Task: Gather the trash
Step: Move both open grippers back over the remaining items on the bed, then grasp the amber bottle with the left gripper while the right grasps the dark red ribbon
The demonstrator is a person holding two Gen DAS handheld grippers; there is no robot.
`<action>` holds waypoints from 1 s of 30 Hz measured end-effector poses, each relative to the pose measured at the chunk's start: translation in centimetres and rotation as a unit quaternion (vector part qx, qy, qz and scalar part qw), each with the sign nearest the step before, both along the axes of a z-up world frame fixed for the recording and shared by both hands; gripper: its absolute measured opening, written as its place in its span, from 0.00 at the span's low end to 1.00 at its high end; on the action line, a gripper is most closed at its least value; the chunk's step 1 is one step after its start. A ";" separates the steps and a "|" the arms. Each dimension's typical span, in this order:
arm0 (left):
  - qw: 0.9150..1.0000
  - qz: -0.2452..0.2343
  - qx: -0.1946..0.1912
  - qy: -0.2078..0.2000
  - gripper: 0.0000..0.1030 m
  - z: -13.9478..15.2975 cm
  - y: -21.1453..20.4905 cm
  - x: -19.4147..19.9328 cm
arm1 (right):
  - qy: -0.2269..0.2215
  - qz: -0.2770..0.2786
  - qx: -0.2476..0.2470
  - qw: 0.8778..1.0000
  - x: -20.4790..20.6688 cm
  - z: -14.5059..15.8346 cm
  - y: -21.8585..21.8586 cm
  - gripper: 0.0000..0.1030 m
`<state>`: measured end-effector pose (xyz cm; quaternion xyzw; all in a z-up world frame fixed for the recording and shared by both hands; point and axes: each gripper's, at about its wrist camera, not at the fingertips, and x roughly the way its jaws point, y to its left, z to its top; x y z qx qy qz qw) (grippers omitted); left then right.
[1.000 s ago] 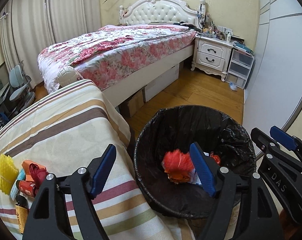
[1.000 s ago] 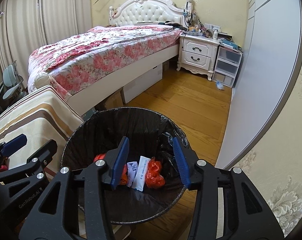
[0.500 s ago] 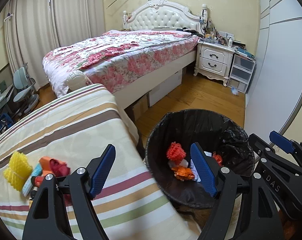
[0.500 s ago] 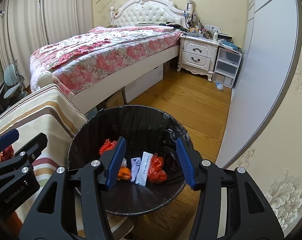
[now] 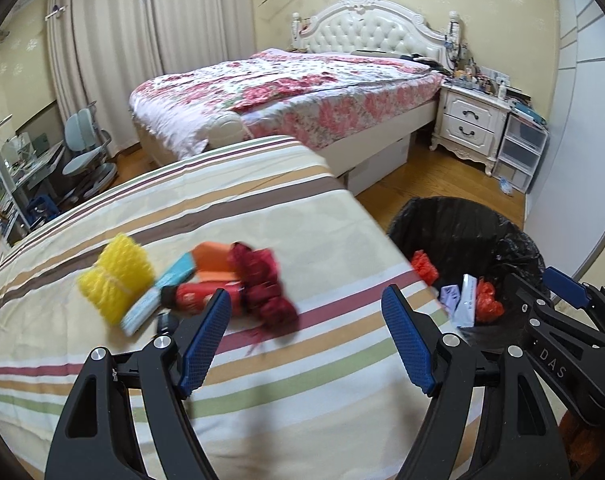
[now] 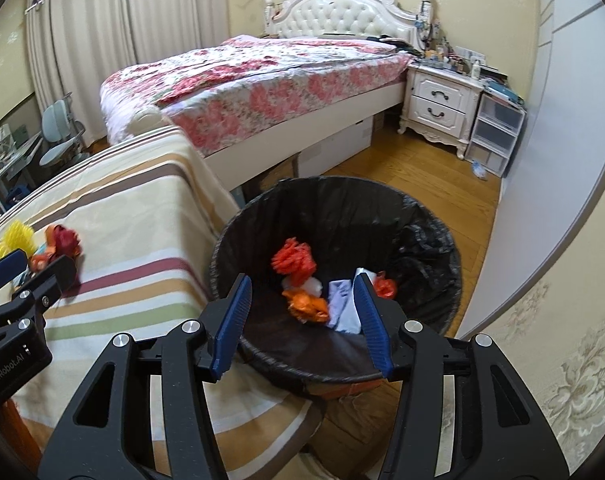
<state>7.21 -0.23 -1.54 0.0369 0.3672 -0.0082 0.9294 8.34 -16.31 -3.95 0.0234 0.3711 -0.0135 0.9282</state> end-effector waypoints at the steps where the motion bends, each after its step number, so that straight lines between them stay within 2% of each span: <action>1: 1.000 0.006 0.000 0.000 0.73 0.0 0.5 -0.2 | 0.001 0.006 -0.001 1.000 -0.1 -0.1 0.5 0.50; 10: 0.998 0.064 -0.007 0.008 0.73 -0.6 5.6 -1.7 | 0.004 0.055 -0.007 0.998 -1.0 -0.3 5.0 0.50; 17: 0.996 0.089 -0.011 0.023 0.73 -1.6 8.3 -1.9 | 0.009 0.078 -0.009 0.997 -1.2 -0.6 7.4 0.50; 23: 0.995 0.082 -0.030 0.048 0.57 -2.5 9.4 -1.4 | 0.012 0.092 -0.013 0.996 -1.0 -0.5 8.6 0.50; 25: 0.995 0.071 -0.038 0.057 0.45 -2.8 9.5 -1.3 | 0.012 0.097 -0.015 0.995 -1.0 -0.5 9.1 0.50; 30: 0.996 0.058 -0.039 0.055 0.24 -2.9 9.8 -1.9 | 0.011 0.109 -0.018 0.994 -0.8 -0.3 10.3 0.50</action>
